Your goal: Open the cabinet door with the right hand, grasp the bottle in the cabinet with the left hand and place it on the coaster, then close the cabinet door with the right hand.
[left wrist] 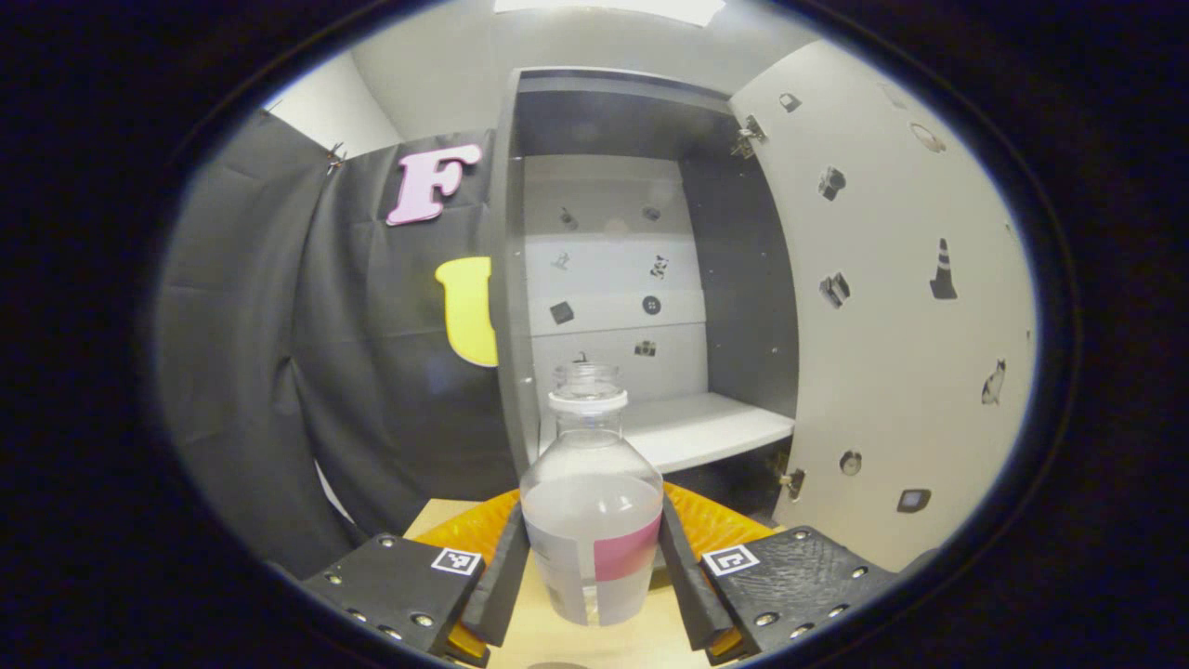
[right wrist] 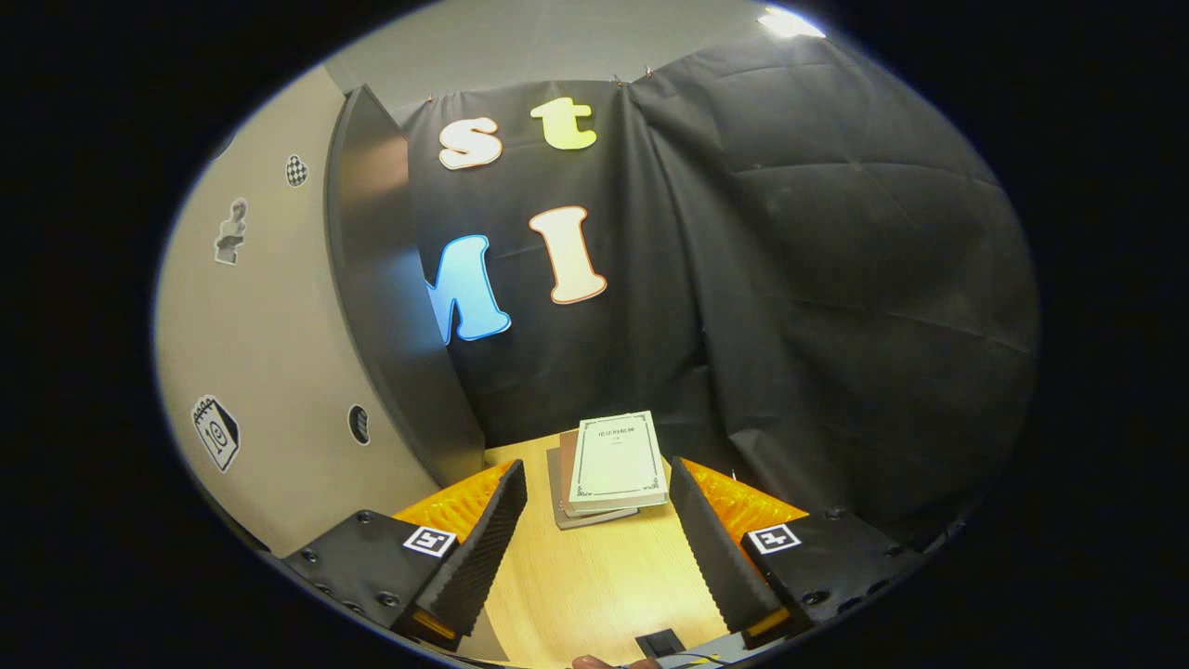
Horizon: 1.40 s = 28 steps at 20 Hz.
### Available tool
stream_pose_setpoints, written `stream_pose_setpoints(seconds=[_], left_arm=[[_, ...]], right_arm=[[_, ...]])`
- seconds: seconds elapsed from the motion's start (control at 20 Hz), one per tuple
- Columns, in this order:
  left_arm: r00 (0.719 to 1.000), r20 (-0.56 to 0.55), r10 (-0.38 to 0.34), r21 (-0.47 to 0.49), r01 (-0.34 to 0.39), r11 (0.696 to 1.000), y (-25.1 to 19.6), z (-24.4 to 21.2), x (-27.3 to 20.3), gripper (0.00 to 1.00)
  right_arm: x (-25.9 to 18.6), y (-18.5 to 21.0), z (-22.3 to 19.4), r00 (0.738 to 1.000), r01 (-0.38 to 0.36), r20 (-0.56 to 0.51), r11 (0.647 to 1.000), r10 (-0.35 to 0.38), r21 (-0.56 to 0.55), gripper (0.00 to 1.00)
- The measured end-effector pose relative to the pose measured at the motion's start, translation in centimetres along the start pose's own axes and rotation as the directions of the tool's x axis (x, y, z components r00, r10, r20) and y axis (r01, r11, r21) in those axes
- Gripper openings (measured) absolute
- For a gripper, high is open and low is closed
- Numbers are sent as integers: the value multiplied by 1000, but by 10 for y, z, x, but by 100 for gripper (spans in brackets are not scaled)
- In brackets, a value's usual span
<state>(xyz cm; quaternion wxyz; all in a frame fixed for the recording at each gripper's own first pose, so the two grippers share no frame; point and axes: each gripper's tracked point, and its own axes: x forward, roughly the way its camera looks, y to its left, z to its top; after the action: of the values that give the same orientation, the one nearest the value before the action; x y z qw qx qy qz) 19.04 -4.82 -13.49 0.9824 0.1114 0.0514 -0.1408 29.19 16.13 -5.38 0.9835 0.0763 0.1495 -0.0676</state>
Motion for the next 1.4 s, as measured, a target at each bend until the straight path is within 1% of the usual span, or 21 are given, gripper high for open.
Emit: stream_pose_setpoints(seconds=[0.1, 0.2, 0.3, 0.35, 0.4, 0.55, 0.7, 0.8, 0.85, 0.95, 1.1, 1.25, 1.35, 1.4], left_arm=[[999, -25, 34, -22, -35, 999, 16, -27, -17, 71], [997, -34, 65, -21, -66, 998, 30, -47, -28, 71], [996, -30, 83, -26, -84, 996, 39, -65, -37, 71], [996, -23, 91, -28, -92, 995, 42, -76, -41, 70], [995, -5, 96, -24, -96, 995, 43, -83, -45, 70], [994, 18, 105, 22, -106, 994, 38, -114, -57, 71], [995, -21, 94, 18, -94, 995, 30, -151, -61, 71], [994, -41, 99, 27, -98, 995, 30, -171, -64, 72], [994, -42, 102, 29, -100, 995, 29, -176, -63, 70], [994, -41, 104, 24, -103, 994, 32, -194, -63, 72], [992, -18, 127, 13, -127, 992, 43, -220, -61, 70], [989, -22, 145, -9, -146, 989, 52, -246, -63, 71], [988, -39, 149, -1, -149, 989, 54, -263, -63, 70], [988, -37, 151, 11, -151, 989, 56, -268, -63, 72]], right_arm=[[-13, 6, -2, 1000, -2, -10, 1000, 2, -4, 98], [-27, 5, 6, 1000, 14, 11, 999, -14, -39, 98], [-37, 5, 7, 999, 32, 17, 996, -31, -81, 98], [-42, 6, 4, 999, 40, 6, 995, -39, -96, 98], [-48, 5, 2, 999, 48, -1, 994, -49, -99, 98], [-64, 10, 1, 998, 58, 11, 996, -58, -62, 98], [-77, 9, -10, 997, 78, -9, 996, -78, -50, 98], [-86, 4, -8, 993, 118, 8, 992, -117, -40, 98], [-89, 1, -6, 990, 136, 26, 990, -135, -33, 98], [-94, 0, -10, 986, 165, 38, 986, -164, -31, 98], [-100, -3, -22, 977, 213, 16, 975, -212, -59, 98], [-107, 2, -31, 974, 225, -7, 971, -226, -82, 98], [-109, 2, -38, 972, 228, -40, 972, -230, -57, 98], [-109, 3, -37, 972, 230, -37, 972, -231, -44, 98]])
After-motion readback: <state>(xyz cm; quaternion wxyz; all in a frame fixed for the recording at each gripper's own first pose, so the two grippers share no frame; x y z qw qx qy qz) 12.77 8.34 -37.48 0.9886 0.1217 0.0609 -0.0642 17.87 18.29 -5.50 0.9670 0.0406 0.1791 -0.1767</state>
